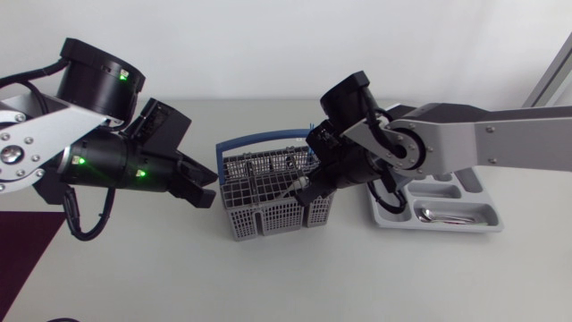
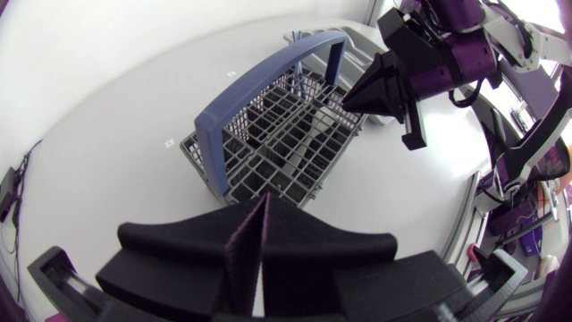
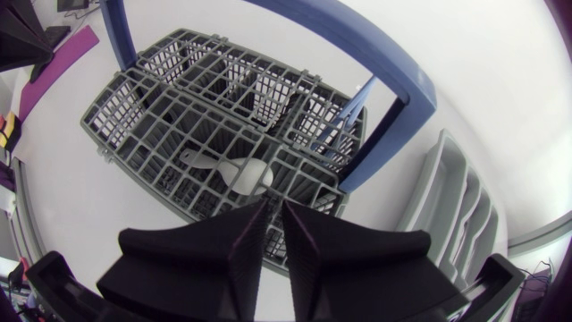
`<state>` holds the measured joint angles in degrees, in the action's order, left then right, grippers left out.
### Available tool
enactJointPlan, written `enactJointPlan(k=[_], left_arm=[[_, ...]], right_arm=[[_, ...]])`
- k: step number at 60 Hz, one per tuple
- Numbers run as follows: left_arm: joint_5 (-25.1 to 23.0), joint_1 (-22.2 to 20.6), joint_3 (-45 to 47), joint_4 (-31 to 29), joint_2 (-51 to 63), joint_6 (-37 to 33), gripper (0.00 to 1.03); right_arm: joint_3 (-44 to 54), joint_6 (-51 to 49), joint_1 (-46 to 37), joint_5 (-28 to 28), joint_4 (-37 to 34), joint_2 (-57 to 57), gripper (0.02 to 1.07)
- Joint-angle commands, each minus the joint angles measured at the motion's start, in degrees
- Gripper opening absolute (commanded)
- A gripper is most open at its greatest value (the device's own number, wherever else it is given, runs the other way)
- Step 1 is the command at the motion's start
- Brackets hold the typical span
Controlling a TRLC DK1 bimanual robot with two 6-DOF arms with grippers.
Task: Unload the cutlery basket into the drawer organizer.
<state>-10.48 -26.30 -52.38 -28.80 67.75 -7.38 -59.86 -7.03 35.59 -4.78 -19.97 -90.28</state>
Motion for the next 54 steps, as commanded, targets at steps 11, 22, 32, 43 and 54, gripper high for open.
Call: enactJointPlan(k=[11,22,32,43,54], left_arm=[[-0.15,0.20,1.14,-0.21,-1.65,-0.18,0.19],[-0.15,0.55,1.58,-0.30,-2.00,-0.36,0.19],[-0.15,0.73,1.76,-0.21,-2.00,-0.36,0.19],[-0.15,3.28,2.81,1.64,-1.39,-0.71,0.19],[-0.24,2.57,3.07,2.25,-1.12,-0.27,0.19]], right_arm=[[1.06,2.54,0.79,-0.15,-0.78,0.02,0.08],[3.87,2.28,2.02,0.64,1.86,4.94,0.08],[6.24,2.28,2.29,1.44,3.44,8.01,0.08],[10.55,1.31,1.85,3.81,7.05,11.88,0.08],[14.24,0.79,1.23,5.48,10.39,15.84,0.08]])
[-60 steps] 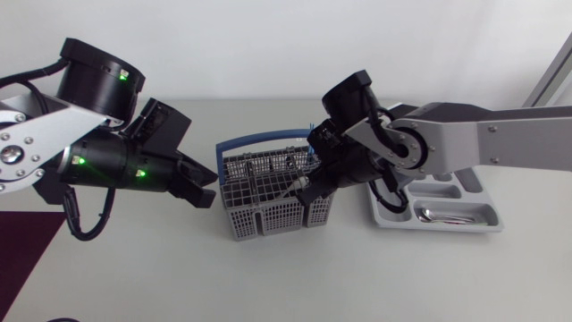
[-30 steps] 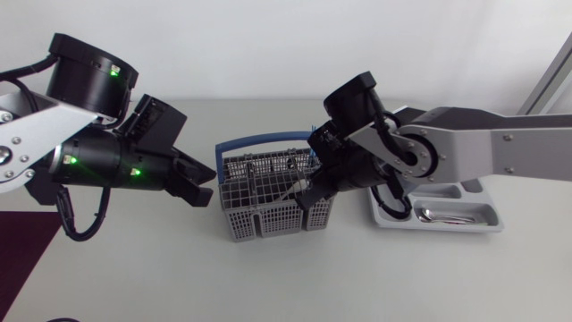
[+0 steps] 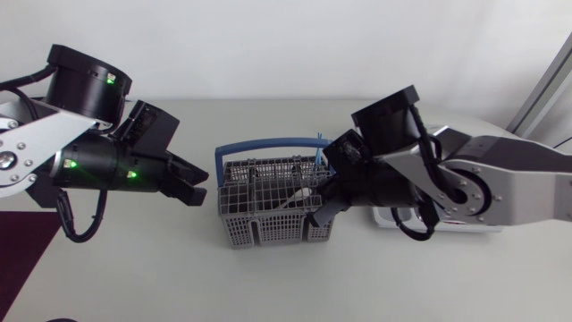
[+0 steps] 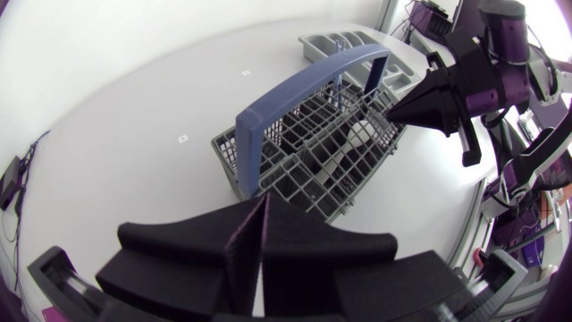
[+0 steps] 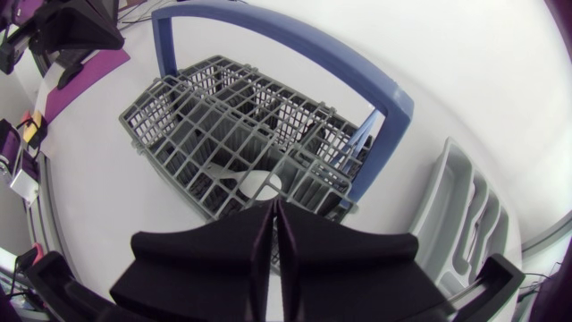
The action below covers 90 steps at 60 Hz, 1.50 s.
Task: Unload the cutlery basket into the drawer organizer.
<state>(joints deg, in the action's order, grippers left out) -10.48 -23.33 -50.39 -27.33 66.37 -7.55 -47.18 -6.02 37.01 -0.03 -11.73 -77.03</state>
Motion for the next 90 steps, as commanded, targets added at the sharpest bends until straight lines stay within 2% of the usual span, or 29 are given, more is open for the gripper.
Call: enactJointPlan(k=[1,21,40,59,62,63,64,66,70,77,79,85,86,90], left_arm=[[-0.24,-0.49,1.08,0.88,0.34,-0.09,0.19],[0.02,-6.37,-0.76,2.11,1.92,0.78,0.19],[0.99,-8.22,-3.57,4.74,6.58,1.57,0.19],[0.90,-9.28,-10.34,3.51,8.95,2.19,0.19],[-0.42,-9.28,-11.66,1.84,9.66,2.45,0.19],[-3.67,-8.66,-13.07,0.00,10.54,2.72,0.19],[-4.46,-8.57,-13.42,-0.53,10.80,2.72,0.19],[-10.61,-6.64,-17.20,-4.84,13.00,2.37,0.19],[-16.06,-5.67,-21.59,-10.29,15.46,-0.53,0.19],[-19.40,-6.90,-25.02,-15.29,16.42,-6.51,0.20],[-20.54,-8.31,-26.51,-18.11,17.13,-9.85,0.26],[-20.63,-11.38,-28.18,-20.74,18.18,-13.98,0.37],[-20.54,-12.18,-29.06,-21.36,19.15,-14.77,0.44],[-20.63,-13.32,-30.64,-23.20,21.08,-16.18,0.49]], right_arm=[[1.83,-0.22,-0.19,0.74,2.41,2.77,0.08],[7.10,-1.36,-3.26,3.99,7.68,6.19,0.08],[17.38,-3.56,-5.02,6.19,19.02,15.25,0.08],[23.18,-5.05,-6.34,8.73,21.57,19.55,0.08],[23.45,-5.05,-6.78,9.52,21.57,20.26,0.08],[23.71,-5.32,-6.96,9.96,21.57,20.70,0.08],[23.71,-5.32,-7.04,10.05,21.57,20.70,0.08],[24.15,-5.49,-7.40,10.67,21.66,20.87,0.08],[24.59,-6.02,-7.48,11.02,21.75,20.78,0.08],[25.03,-6.37,-7.48,11.37,21.83,20.87,0.08],[25.12,-6.63,-7.48,11.37,21.83,20.87,0.08],[25.29,-6.81,-7.48,11.37,21.92,20.61,0.08],[25.29,-6.81,-7.48,11.37,21.92,20.61,0.08],[25.29,-6.81,-7.48,11.55,21.92,20.52,0.08]])
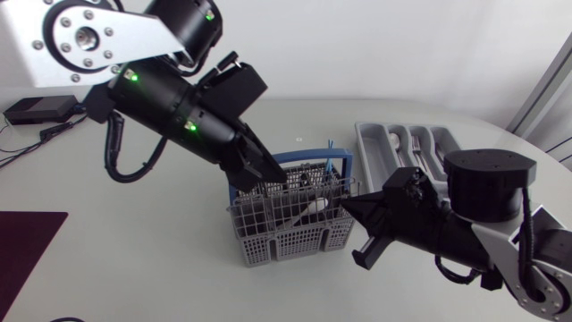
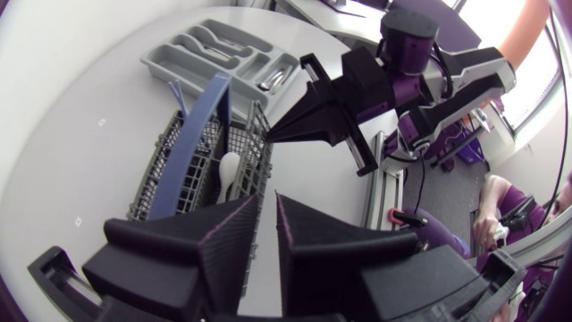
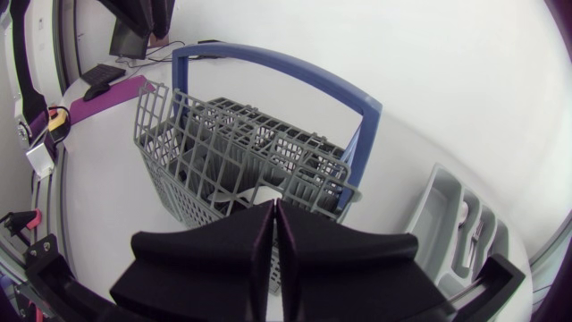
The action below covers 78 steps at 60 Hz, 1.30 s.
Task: Unload the cutlery basket into the drawer organizer.
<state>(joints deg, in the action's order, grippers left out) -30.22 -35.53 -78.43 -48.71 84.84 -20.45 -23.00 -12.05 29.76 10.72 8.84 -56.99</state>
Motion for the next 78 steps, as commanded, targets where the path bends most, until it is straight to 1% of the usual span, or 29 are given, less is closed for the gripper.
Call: enactJointPlan(k=[1,5,10,12,14,16,17,20,22,24,29,32,36,43,58,59,61,62,64,66,67,69,70,72,73,76,78], left_arm=[[-0.90,-1.39,-3.57,-3.06,3.84,-4.69,0.52],[-0.81,-2.26,-4.54,-3.76,5.51,-5.74,0.57],[-0.37,-2.97,-5.50,-3.94,6.66,-6.18,0.57],[1.21,-3.58,-5.59,-3.85,7.01,-6.97,0.57],[2.27,-3.93,-5.59,-3.76,7.45,-7.50,0.60],[3.76,-4.29,-5.50,-3.59,7.71,-7.68,0.61],[5.17,-4.64,-5.41,-3.32,8.06,-7.94,0.61],[6.40,-4.64,-5.24,-2.71,8.50,-8.56,0.62],[7.01,-4.81,-5.06,-2.44,8.85,-8.91,0.65],[7.37,-4.90,-4.97,-2.27,9.12,-9.00,0.65],[10.18,-5.87,-4.18,-0.95,9.47,-9.61,0.68],[12.11,-6.48,-3.04,1.16,9.29,-9.70,0.69],[14.05,-7.10,-2.43,1.77,9.47,-10.23,0.72],[14.84,-7.54,-1.55,2.30,10.70,-10.40,0.75],[14.84,-8.33,-0.05,1.60,13.07,-11.72,0.74],[14.84,-8.42,0.04,1.60,13.07,-11.81,0.72],[14.84,-8.50,0.21,1.60,13.07,-11.90,0.67],[14.84,-8.59,0.21,1.60,13.07,-11.90,0.61],[14.84,-8.68,0.30,1.60,13.16,-11.90,0.58],[14.75,-8.94,0.56,1.60,13.16,-11.98,0.50],[14.75,-9.03,0.56,1.60,13.16,-12.07,0.49],[14.75,-9.30,0.91,1.60,13.16,-12.07,0.37],[14.75,-9.47,1.00,1.60,13.16,-12.07,0.33],[14.75,-9.65,1.27,1.60,13.07,-12.16,0.29],[14.75,-9.91,1.53,1.60,12.98,-12.25,0.24],[14.75,-10.17,1.97,1.60,12.55,-12.25,0.15],[14.75,-10.44,2.23,1.60,12.02,-12.25,0.12]], right_arm=[[1.12,-0.78,-0.31,0.88,1.35,0.48,0.08],[1.12,-0.78,-0.40,1.06,1.35,0.48,0.08],[1.03,-0.87,-0.84,1.58,1.27,0.48,0.08],[1.03,-0.87,-1.02,1.85,1.27,0.48,0.08],[1.03,-0.87,-1.11,2.11,1.18,0.57,0.08],[1.03,-0.95,-1.28,2.29,1.18,0.57,0.08],[1.03,-0.95,-1.37,2.46,1.18,0.57,0.08],[0.94,-0.95,-1.37,2.64,1.09,0.57,0.08],[1.03,-1.04,-1.37,2.64,1.00,0.57,0.08],[1.03,-1.04,-1.37,2.64,1.00,0.57,0.08],[1.03,-1.04,-1.37,2.81,0.83,0.65,0.08],[1.03,-1.04,-1.37,2.81,0.74,0.65,0.08],[1.12,-1.13,-1.37,2.81,0.65,0.65,0.08],[1.03,-1.13,-1.28,2.81,0.48,0.74,0.08],[1.03,-1.13,-1.28,2.29,0.56,0.30,0.08],[1.03,-1.13,-1.28,2.29,0.56,0.21,0.08],[1.03,-1.13,-1.28,2.29,0.56,-0.05,0.08],[1.03,-1.13,-1.28,2.29,0.56,-0.05,0.08],[1.03,-1.13,-1.28,2.20,0.56,-0.05,0.08],[0.94,-1.13,-1.28,2.29,0.48,-0.05,0.08],[1.03,-1.13,-1.28,2.29,0.48,-0.05,0.08],[1.03,-1.04,-1.28,2.20,0.48,-0.05,0.08],[1.03,-1.04,-1.28,2.20,0.48,-0.05,0.08],[1.03,-1.04,-1.28,2.11,0.56,-0.05,0.08],[1.03,-1.04,-1.19,2.11,0.56,-0.14,0.08],[1.03,-0.95,-1.28,2.02,0.65,-0.05,0.10],[1.21,-1.04,-1.11,1.85,0.56,0.21,0.17]])
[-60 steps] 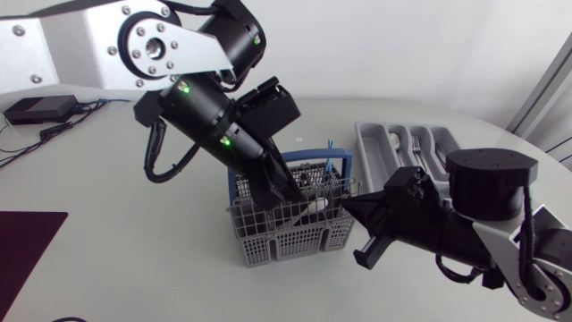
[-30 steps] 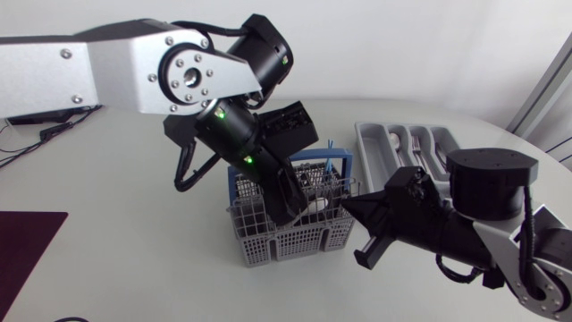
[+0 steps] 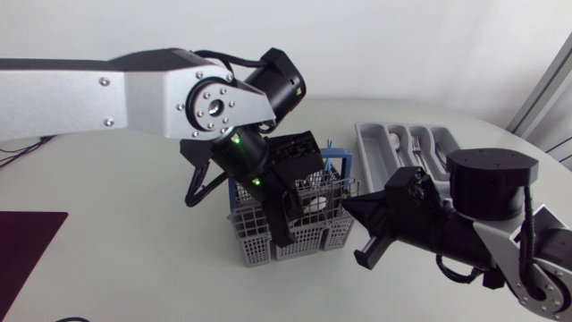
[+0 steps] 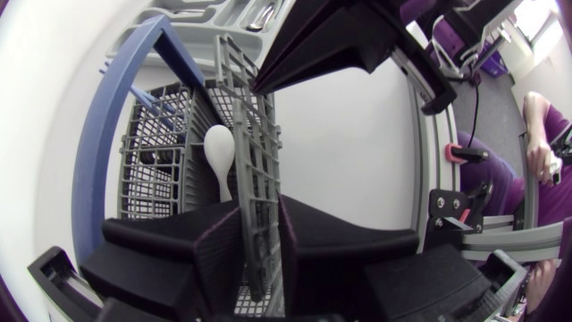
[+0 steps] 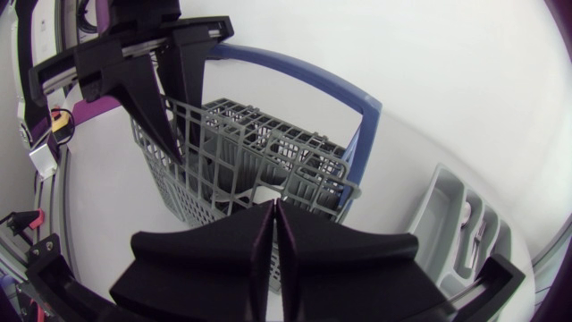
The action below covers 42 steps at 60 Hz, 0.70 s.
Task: Unload the cutlery basket into the drawer organizer.
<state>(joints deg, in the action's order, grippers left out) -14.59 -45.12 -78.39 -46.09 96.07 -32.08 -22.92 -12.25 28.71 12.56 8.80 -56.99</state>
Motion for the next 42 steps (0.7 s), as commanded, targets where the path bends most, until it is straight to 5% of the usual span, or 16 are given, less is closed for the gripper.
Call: enactJointPlan(k=[1,11,14,26,42], left_arm=[[-0.88,-1.11,2.45,-1.02,0.52,-0.62,0.12],[0.79,-2.51,4.56,-0.76,-3.61,-0.18,0.12],[2.55,-3.22,5.70,-0.15,-5.19,0.17,0.12],[15.47,-10.07,15.64,7.85,-13.19,2.19,0.12],[34.45,-18.42,27.94,22.44,-17.59,2.28,0.12]], right_arm=[[1.21,-0.84,0.12,-0.43,0.61,0.39,0.24],[1.82,-2.08,2.23,-4.38,-2.73,8.65,0.79],[1.47,-2.43,2.14,-4.73,-5.28,12.26,0.85],[-1.69,-4.01,-1.55,-3.68,-15.48,23.24,0.86],[-8.28,-0.49,-4.89,-3.15,-20.22,17.53,0.86]])
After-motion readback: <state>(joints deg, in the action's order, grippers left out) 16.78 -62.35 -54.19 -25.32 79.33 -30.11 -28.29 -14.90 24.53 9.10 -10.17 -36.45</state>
